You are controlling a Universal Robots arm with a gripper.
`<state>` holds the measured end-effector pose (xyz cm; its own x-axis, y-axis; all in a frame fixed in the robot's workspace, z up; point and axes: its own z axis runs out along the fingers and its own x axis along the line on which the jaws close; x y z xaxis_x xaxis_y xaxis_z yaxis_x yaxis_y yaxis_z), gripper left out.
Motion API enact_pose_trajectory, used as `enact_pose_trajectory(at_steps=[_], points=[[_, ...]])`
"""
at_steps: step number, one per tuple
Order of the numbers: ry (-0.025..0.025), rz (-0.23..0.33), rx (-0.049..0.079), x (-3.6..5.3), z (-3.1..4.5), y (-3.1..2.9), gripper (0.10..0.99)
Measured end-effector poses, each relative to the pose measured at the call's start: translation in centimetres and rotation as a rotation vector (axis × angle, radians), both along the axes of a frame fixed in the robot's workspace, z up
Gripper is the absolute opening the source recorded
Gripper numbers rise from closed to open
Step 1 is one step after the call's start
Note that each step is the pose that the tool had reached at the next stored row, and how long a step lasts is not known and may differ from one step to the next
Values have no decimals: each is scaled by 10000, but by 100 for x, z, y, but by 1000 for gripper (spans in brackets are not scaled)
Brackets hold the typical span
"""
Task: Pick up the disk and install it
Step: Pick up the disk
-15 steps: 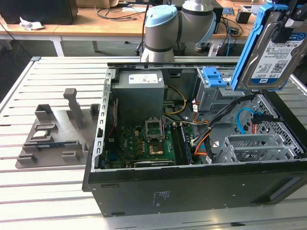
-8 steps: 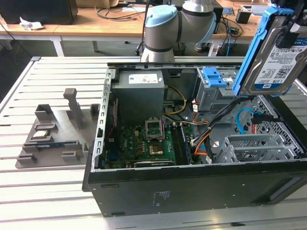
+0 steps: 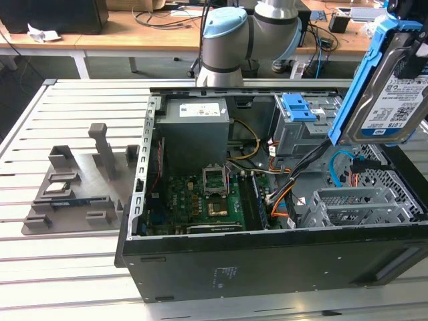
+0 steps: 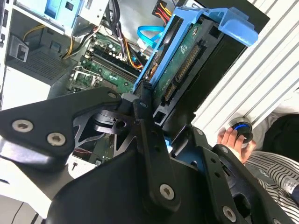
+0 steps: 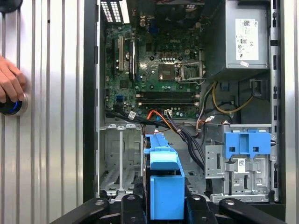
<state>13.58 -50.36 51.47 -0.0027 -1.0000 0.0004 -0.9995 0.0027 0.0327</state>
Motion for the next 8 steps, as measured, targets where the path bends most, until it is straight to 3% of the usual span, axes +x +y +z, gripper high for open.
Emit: enact_pose_trajectory(at_steps=[1, 2, 8], points=[[0, 0, 0, -1, -1, -20, 365], [0, 0, -1, -6, -5, -123, 365], [0, 0, 0, -18, -12, -304, 365]])
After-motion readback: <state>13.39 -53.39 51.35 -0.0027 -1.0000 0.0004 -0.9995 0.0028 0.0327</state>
